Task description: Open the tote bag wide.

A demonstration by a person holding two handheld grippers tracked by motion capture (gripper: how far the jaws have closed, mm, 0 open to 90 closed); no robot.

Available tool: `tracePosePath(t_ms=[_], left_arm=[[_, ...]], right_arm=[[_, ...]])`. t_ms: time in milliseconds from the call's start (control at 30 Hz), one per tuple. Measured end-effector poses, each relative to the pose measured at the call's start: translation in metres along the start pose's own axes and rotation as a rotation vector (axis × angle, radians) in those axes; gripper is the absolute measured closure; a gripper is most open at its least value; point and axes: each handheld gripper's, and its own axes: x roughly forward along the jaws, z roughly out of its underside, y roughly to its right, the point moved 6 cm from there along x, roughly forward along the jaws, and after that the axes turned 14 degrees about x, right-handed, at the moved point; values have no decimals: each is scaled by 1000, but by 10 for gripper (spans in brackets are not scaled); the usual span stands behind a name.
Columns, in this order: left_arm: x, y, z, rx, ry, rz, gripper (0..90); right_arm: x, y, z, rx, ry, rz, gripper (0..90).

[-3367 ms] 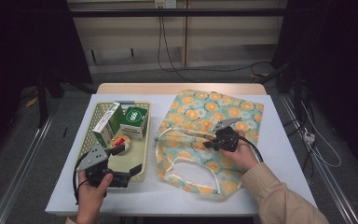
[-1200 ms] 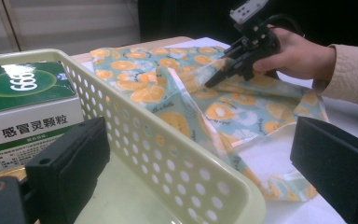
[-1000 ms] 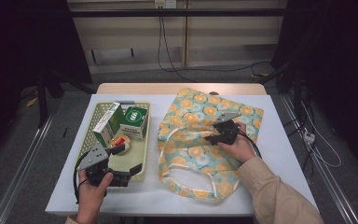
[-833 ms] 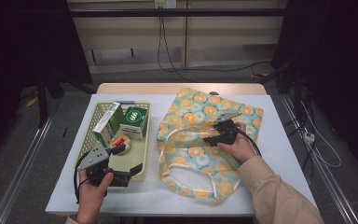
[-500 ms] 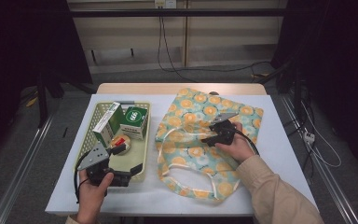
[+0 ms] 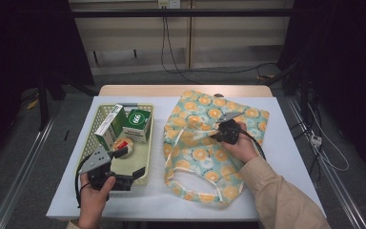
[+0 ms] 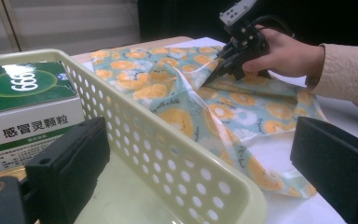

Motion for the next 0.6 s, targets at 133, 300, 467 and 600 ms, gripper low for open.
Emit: tracePosePath(t_ms=[133,300,467,600], left_arm=[[0,-1,-1,4,0,-2,43],[-1,-1,-1,-2,5,-3,44],[-2,-2,-3,-9,14,-7,43],[-2,-3,-5,-11,20,-10,43]], right_arm=[[0,-1,-1,4,-7,-2,878],[0,-1,-3,5,-32,-2,893],[-8,-4,-11,34,-35,-42,896],[-18,-3,-21,76,-22,-71,896]])
